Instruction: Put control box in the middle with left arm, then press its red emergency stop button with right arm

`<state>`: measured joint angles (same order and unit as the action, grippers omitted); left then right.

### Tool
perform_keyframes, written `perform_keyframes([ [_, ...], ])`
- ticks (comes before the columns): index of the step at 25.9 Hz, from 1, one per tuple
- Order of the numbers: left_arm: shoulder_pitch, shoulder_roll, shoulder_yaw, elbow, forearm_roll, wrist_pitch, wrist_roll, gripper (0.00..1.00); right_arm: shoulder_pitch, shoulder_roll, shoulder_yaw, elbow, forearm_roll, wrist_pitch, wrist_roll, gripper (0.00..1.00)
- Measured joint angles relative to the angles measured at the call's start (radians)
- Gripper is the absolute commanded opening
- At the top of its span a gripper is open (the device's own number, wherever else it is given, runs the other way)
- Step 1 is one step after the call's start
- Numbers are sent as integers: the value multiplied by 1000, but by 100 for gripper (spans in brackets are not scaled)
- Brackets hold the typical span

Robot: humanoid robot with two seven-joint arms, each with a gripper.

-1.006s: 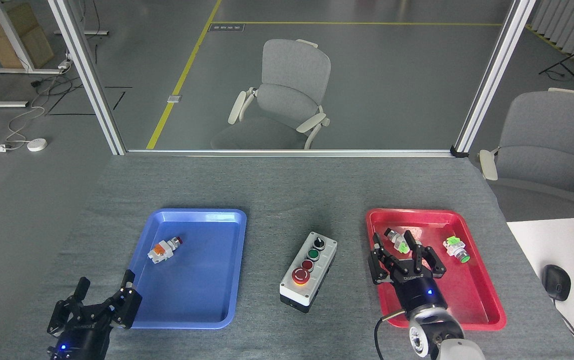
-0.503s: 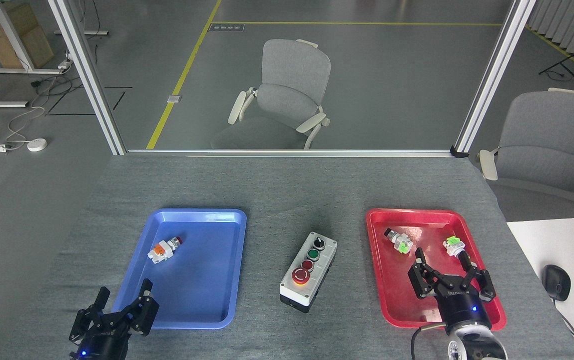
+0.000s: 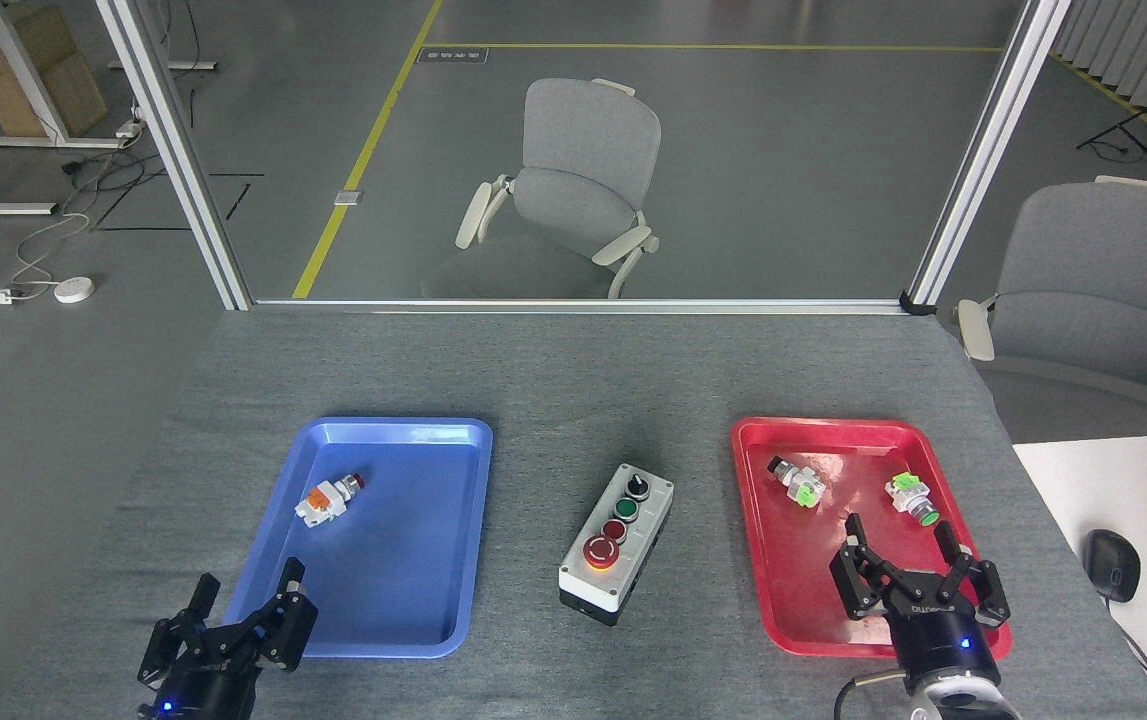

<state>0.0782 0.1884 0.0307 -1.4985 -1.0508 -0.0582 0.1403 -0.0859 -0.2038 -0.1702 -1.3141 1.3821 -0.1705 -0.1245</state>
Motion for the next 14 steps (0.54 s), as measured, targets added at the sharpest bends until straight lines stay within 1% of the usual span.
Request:
perform_keyframes([
  [14,0,0,0,0,0,0,1,99,60,10,0,-79,4,-2,-5,99],
])
